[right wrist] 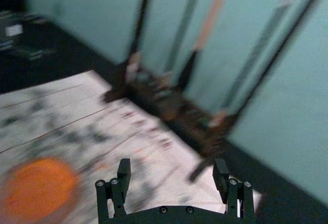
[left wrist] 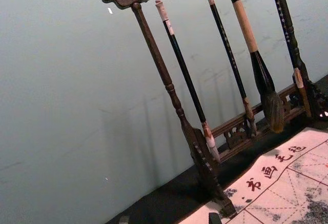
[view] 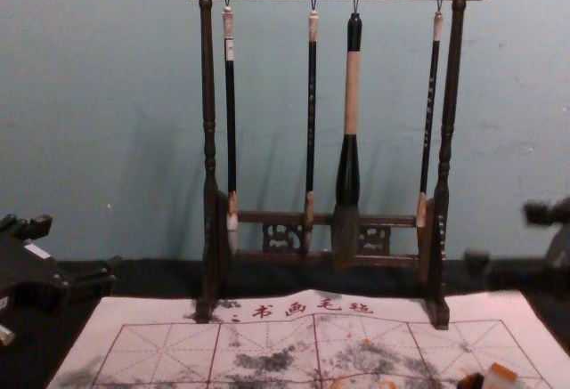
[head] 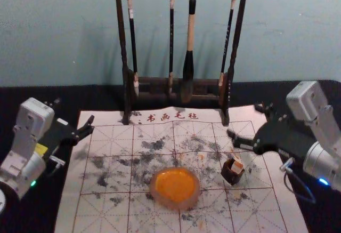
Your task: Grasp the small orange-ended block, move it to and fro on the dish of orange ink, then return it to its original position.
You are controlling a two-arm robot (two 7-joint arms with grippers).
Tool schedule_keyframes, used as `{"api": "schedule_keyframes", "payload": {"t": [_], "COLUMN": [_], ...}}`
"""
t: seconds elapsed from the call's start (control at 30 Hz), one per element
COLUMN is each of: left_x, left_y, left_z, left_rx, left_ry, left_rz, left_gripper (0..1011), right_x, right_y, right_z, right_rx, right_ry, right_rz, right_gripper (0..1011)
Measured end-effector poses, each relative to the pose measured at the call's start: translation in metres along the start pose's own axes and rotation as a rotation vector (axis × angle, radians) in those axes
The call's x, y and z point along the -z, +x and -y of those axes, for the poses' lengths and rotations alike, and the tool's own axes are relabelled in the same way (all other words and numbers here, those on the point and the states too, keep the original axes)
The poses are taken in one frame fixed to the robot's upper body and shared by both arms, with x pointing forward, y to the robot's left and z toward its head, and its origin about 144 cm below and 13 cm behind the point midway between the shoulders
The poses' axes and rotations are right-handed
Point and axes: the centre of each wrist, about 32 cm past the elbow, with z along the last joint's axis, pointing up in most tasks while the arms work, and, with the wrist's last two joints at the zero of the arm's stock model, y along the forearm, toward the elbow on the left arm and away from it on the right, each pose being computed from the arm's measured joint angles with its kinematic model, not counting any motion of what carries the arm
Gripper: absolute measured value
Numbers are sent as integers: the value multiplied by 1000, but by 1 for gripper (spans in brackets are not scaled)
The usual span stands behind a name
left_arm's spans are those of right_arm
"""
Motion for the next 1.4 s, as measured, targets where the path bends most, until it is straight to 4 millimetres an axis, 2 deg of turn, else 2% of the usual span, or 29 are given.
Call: {"api": "schedule_keyframes", "payload": {"t": [0.17,0.33,0.63,0.8,1.4], "left_x": [0,0,0,0,0], "left_y": [0,0,0,0,0], "left_z": [0,0,0,0,0], "left_rx": [0,0,0,0,0], "left_ry": [0,0,0,0,0], "left_rz": [0,0,0,0,0], "left_gripper": [1001,1001,1001,1001,1001], "right_x": [7,24,57,68,70], "right_y": [-10,-17,-31,-37,-38], "right_z": [-3,-7,-8,-12,-14], "right_rx": [176,309,414,433,441], "right_ry": [39,19,-33,-58,-71], "right_rz": [45,120,207,210,205], "right_gripper": [1000,1000,1000,1000,1000]}}
